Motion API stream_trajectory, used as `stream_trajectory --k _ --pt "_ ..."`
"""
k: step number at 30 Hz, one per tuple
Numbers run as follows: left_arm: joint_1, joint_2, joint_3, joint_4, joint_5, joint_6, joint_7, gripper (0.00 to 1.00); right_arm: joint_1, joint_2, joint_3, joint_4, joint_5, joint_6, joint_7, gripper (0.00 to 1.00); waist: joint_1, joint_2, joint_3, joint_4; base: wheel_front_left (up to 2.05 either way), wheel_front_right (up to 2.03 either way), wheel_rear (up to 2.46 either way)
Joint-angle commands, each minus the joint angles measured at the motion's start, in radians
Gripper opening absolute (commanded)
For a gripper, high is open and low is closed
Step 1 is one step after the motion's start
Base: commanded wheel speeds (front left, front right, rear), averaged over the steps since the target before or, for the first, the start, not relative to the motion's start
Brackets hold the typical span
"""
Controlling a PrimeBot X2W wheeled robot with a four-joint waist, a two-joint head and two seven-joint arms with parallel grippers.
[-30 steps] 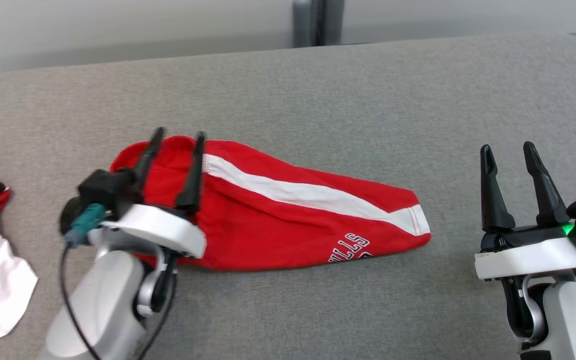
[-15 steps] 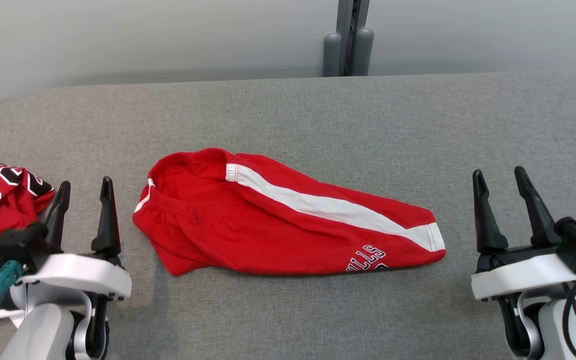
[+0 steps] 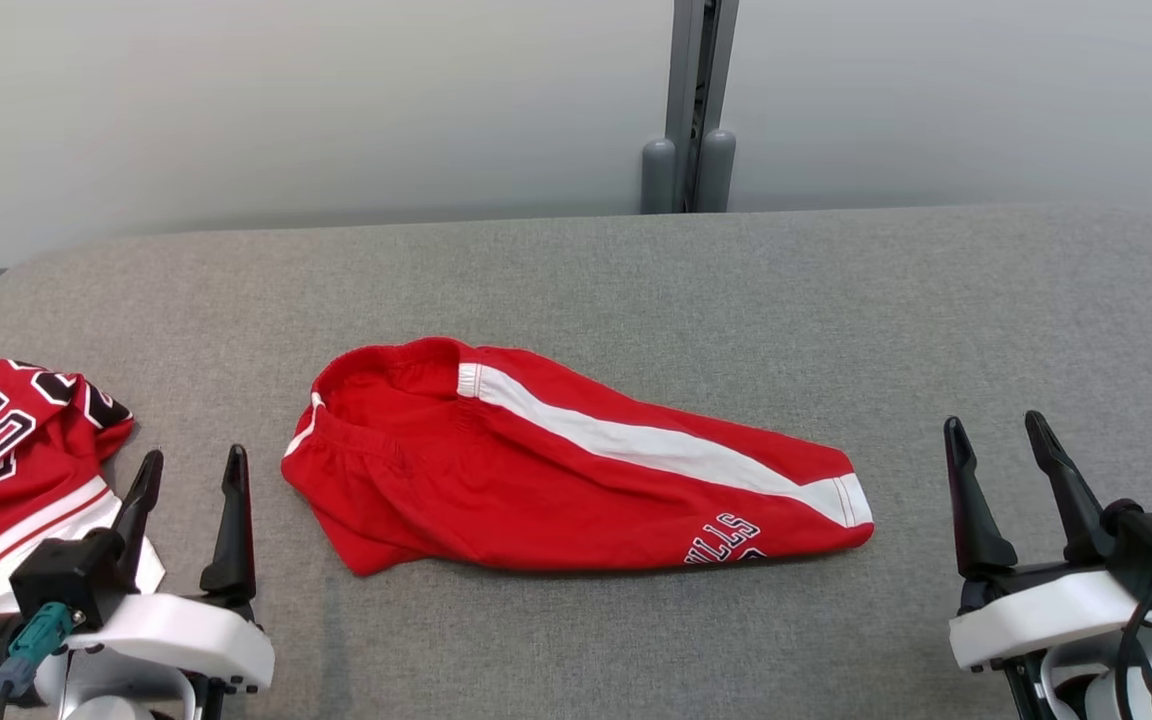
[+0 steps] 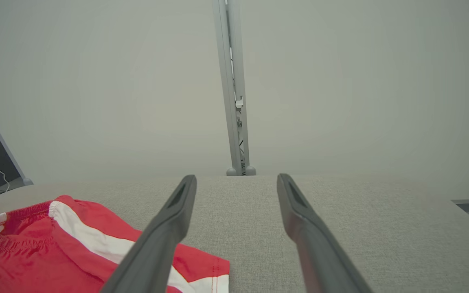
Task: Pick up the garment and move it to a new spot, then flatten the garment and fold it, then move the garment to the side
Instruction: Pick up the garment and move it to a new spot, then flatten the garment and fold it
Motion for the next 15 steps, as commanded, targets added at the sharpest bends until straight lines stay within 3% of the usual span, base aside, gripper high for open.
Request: stream_trajectory --k 1,15 --pt "0.012 0.006 0.001 -0.007 0.009 0.009 0.002 1.0 0.009 -0.007 -0.006 -0.006 -0.001 0.002 0.004 1.0 0.0 -0.0001 -0.006 -0.003 0.0 0.0 0.0" --pt "0.072 0.027 -0.004 -0.079 0.006 0.054 0.048 1.0 0.042 -0.007 -0.018 -0.047 0.004 0.002 0.03 1.0 0.0 -0.0001 -0.032 -0.002 0.0 0.0 0.0"
